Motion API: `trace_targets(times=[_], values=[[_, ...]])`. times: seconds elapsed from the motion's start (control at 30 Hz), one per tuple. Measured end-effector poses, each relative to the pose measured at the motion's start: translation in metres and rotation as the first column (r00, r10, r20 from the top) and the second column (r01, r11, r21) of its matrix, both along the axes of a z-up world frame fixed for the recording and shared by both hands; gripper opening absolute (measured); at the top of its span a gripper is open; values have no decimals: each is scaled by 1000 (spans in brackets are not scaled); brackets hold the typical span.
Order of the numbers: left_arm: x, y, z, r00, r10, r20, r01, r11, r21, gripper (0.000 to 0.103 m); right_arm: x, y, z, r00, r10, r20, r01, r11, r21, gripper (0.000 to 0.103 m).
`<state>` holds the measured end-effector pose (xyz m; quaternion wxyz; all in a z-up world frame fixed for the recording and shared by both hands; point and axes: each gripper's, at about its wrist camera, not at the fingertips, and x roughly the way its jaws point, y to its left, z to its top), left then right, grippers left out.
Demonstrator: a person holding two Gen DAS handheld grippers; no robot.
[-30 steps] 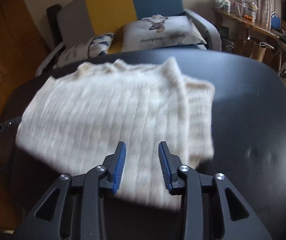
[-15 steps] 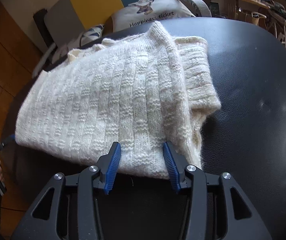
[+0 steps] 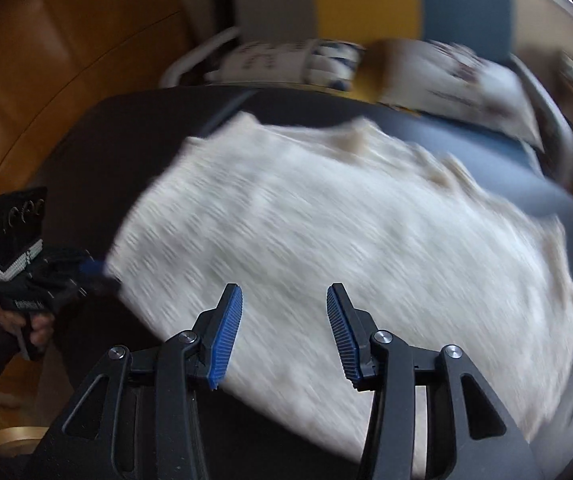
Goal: Fold clothes
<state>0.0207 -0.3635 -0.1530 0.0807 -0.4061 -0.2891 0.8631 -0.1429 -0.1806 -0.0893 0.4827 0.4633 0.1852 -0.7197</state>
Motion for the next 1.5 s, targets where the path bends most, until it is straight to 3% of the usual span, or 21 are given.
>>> trace_targets(times=[0.1, 0.2, 0.33, 0.4, 0.5, 0.57, 0.6, 0.63, 0.67, 0.77, 0.93, 1.0, 1.13, 1.23, 1.4, 1.5], values=[[1, 5, -1, 1000, -13, -2, 13, 999, -32, 10, -7, -43, 4, 1000, 24, 7, -24, 1000, -14, 48], [4, 4, -3, 1000, -15, 3, 15, 999, -31, 10, -21, -84, 5, 998, 40, 51, -39, 999, -17, 48], [4, 6, -4, 1000, -19, 8, 20, 999, -32, 23, -43, -129, -7, 988, 28, 154, -27, 1000, -8, 50], [3, 11, -1, 1000, -21, 11, 22, 999, -48, 25, -50, -148, -16, 987, 6, 158, -8, 1000, 12, 52], [2, 18, 1, 999, -50, -4, 49, 994, -94, 26, -55, -166, -29, 986, -23, 163, 18, 999, 34, 52], [3, 21, 2, 998, -66, -20, 63, 990, -125, 21, -54, -174, -35, 991, -28, 127, 21, 998, 54, 52], [3, 22, 1, 998, -63, -21, 60, 989, -137, 11, -51, -177, -39, 995, -18, 93, 11, 997, 74, 52], [3, 19, 0, 998, -57, -22, 54, 990, -129, 8, -46, -179, -42, 999, 2, 49, -7, 995, 101, 40], [4, 17, -1, 998, -51, -23, 48, 992, -120, 7, -39, -181, -45, 1000, 27, 1, -27, 992, 126, 21], [9, 16, 0, 998, -38, -43, 32, 992, -124, 5, -25, -180, -46, 996, 72, -57, -65, 992, 112, 9], [23, 16, 6, 997, -34, -70, 23, 986, -164, 5, -17, -167, -18, 993, 82, -79, -84, 996, -18, 7], [25, 17, 4, 998, -38, -44, 30, 986, -163, 5, -18, -166, -6, 994, 86, -70, -91, 993, -71, 2], [24, 10, -1, 1000, -10, -7, 10, 997, -81, 7, -21, -178, -23, 996, 80, -42, -81, 996, -25, 2], [27, 4, 0, 1000, 5, 6, -5, 998, -63, 9, -20, -182, -38, 998, 63, -30, -63, 998, -1, 2], [33, 0, 0, 1000, 15, 14, -14, 999, -44, 12, -11, -158, -16, 996, 94, -7, -94, 992, -89, 3], [34, 0, 0, 1000, 22, 17, -21, 999, -42, 12, 0, -153, -20, 987, 160, -12, -161, 986, -41, 3]])
